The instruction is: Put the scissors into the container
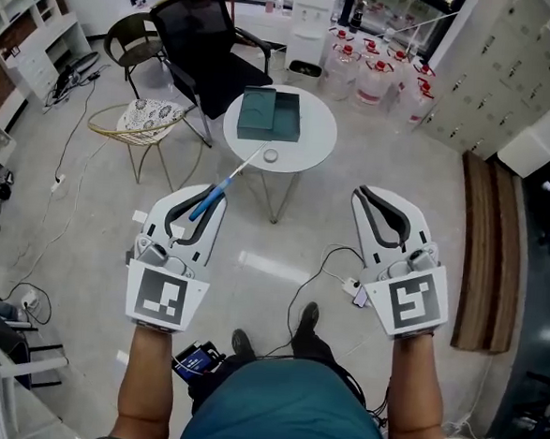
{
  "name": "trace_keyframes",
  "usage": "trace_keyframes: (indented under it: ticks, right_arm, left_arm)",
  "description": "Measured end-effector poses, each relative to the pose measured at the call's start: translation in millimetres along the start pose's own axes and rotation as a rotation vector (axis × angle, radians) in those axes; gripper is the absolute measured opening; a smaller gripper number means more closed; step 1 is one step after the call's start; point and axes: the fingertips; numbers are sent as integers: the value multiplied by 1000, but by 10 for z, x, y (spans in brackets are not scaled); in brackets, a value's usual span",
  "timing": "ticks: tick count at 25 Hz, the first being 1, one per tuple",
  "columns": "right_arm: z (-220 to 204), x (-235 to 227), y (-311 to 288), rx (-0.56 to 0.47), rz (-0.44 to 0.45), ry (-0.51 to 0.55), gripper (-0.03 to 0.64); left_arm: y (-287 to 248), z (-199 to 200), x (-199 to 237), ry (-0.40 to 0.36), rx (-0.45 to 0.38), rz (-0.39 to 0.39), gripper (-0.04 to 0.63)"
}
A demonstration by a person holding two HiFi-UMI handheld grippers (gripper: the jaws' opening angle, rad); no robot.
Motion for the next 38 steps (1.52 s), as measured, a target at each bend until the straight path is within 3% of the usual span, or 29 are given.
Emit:
trace_keyframes:
  ticks: [13,24,38]
  right_arm:
    - [-757,-1347,-469,-42,118,-23,38]
    - [-1089,-1810,-701,-65,196,-38,38]
    - [-1440,-2334,-754,-101,234,-59,38]
  left_arm:
    - [-1309,299,-321,5,83,100,64]
    - [-1803,371,-444,14,140,158,64]
    - [-2364,565,-710,-15,183,181,64]
Point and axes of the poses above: the fingertips, and each gripper's own axes: y backward along the fingers, x to its left, z out of its top, and after that the axes turned 3 degrees about y, right-handed
